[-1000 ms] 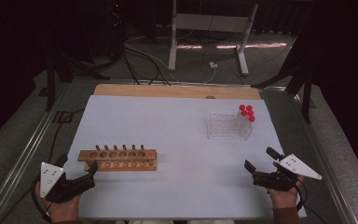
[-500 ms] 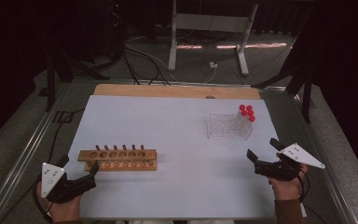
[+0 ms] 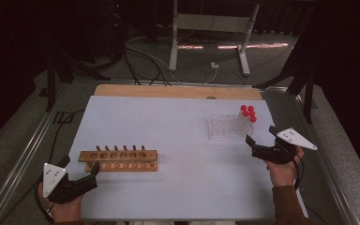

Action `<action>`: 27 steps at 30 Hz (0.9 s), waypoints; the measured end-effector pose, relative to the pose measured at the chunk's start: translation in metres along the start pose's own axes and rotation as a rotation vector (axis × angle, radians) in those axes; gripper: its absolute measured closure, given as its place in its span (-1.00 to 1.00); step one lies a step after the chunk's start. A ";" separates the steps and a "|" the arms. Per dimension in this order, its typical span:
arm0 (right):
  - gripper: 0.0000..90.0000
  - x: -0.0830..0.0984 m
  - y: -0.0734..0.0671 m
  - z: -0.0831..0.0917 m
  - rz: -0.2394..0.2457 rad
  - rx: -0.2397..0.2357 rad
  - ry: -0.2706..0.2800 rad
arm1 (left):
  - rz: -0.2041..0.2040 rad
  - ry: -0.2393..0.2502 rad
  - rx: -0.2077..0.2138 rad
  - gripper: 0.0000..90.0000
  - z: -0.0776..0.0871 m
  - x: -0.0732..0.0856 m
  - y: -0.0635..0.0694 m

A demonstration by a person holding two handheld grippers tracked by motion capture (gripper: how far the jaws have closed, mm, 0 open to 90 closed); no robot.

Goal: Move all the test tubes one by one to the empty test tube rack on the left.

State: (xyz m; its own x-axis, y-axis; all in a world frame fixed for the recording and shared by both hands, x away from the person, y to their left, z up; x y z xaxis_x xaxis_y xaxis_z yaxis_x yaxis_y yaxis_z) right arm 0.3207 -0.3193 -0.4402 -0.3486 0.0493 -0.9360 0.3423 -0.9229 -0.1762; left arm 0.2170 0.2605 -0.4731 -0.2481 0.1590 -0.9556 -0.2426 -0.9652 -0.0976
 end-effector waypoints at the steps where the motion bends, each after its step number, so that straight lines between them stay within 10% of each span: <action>1: -1.00 0.000 0.000 0.000 0.000 0.000 0.000 | 0.001 0.000 0.000 -0.98 0.000 0.000 0.000; 12: -0.75 0.000 0.019 -0.033 -0.040 0.060 -0.031 | 0.005 -0.009 0.011 -0.98 -0.002 0.001 -0.001; 27: 0.34 0.019 0.025 -0.074 -0.058 0.184 -0.102 | 0.008 -0.015 0.017 -0.98 -0.004 0.002 -0.001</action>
State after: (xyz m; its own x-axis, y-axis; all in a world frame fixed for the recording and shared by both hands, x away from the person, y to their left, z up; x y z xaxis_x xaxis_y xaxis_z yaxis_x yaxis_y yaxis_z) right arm 0.3871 -0.3134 -0.4844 -0.4527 0.0744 -0.8886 0.1569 -0.9743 -0.1615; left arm 0.2204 0.2613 -0.4757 -0.2644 0.1549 -0.9519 -0.2569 -0.9627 -0.0854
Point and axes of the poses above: each handheld gripper's, and its own axes: z roughly backward along the jaws, x roughly out of its underside, y roughly to its right, the point moved 2 cm from there along -z, roughly forward along the jaws, and after that the axes turned 9 degrees about -z, right-handed, at the moved point
